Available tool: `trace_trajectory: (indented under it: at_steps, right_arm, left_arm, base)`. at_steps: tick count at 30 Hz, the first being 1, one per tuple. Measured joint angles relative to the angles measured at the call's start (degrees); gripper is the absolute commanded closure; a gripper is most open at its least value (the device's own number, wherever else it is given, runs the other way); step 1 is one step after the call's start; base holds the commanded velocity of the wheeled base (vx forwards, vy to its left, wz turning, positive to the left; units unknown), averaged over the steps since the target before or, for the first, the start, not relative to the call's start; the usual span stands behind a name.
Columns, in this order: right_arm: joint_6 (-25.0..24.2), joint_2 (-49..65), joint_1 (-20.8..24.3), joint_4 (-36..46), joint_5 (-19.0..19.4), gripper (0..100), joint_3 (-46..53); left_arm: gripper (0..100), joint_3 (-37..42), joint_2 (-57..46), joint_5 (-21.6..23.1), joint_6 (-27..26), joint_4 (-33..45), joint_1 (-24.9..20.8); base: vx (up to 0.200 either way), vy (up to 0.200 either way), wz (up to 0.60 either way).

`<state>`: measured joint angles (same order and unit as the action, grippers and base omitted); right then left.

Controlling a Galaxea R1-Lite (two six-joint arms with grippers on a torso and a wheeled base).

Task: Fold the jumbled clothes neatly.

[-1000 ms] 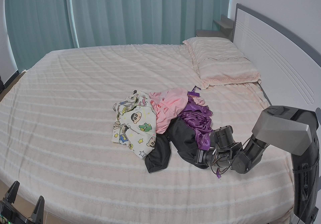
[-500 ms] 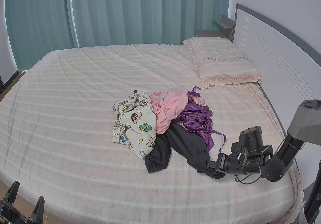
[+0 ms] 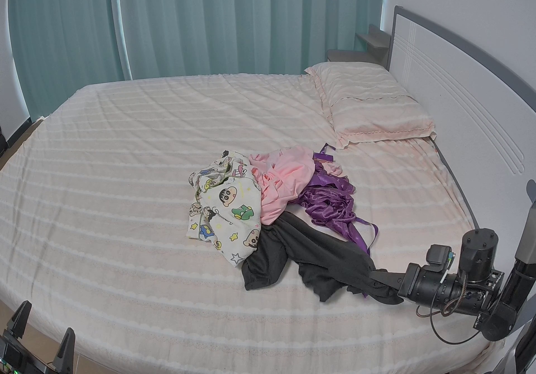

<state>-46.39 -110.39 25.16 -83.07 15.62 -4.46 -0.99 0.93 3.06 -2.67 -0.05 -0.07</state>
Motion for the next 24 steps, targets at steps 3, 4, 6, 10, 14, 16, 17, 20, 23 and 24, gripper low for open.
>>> trace_trajectory:
  at_steps: [3, 4, 6, 10, 14, 16, 17, 20, 23, 24]
  right_arm:
    - [-2.88, 1.23, 0.33, -3.04, -0.07, 100, 2.23]
    - [-3.25, 1.67, 0.38, -3.01, -0.10, 100, 2.62]
    - [-3.51, 2.39, 0.30, -2.82, -0.13, 100, 3.01]
    - [-3.73, 3.44, -0.24, -2.72, -0.12, 100, 3.34]
    - [-3.64, 3.69, -0.85, -2.72, -0.12, 100, 3.45]
    - [-3.64, 3.80, -0.88, -2.71, -0.07, 100, 3.45]
    - [-3.64, 3.83, -0.91, -2.71, -0.07, 100, 3.45]
    - [-3.45, 3.78, -0.91, -2.94, -0.07, 100, 3.45]
    - [-3.21, 3.78, -0.63, -2.99, -0.07, 100, 3.45]
    - [-3.21, 3.78, -0.59, -3.01, -0.10, 100, 3.45]
  left_arm:
    - [0, 0.00, 0.00, 0.41, -1.71, -0.09, 0.05]
    - [0, 0.00, 0.00, 0.66, -1.95, -0.11, 0.05]
    - [0, 0.00, 0.00, 1.84, -2.45, -0.13, 0.05]
    - [0, 0.00, 0.00, 3.45, -3.35, -0.17, 0.05]
    - [0, 0.00, 0.00, 4.00, -3.12, -0.52, -0.06]
    - [0, -0.02, 0.00, 4.05, -3.10, -0.55, -0.06]
    - [0, -0.02, 0.00, 4.05, -3.16, -0.61, -0.11]
    - [0, -0.02, 0.00, 4.08, -3.23, -0.61, -0.11]
    - [0, -0.02, 0.00, 4.05, -2.63, -0.73, -0.11]
    - [0, -0.11, 0.01, 4.05, -2.11, -1.01, -0.11]
  base:
    - [0.000, 0.000, 0.00]
    - [0.000, 0.000, 0.00]
    - [0.000, 0.000, 0.00]
    - [0.000, 0.000, 0.00]
    - [0.000, 0.000, 0.00]
    - [0.000, 0.000, 0.00]
    - [0.000, 0.000, 0.00]
    - [0.000, 0.000, 0.00]
    - [0.000, 0.000, 0.00]
    - [0.000, 0.000, 0.00]
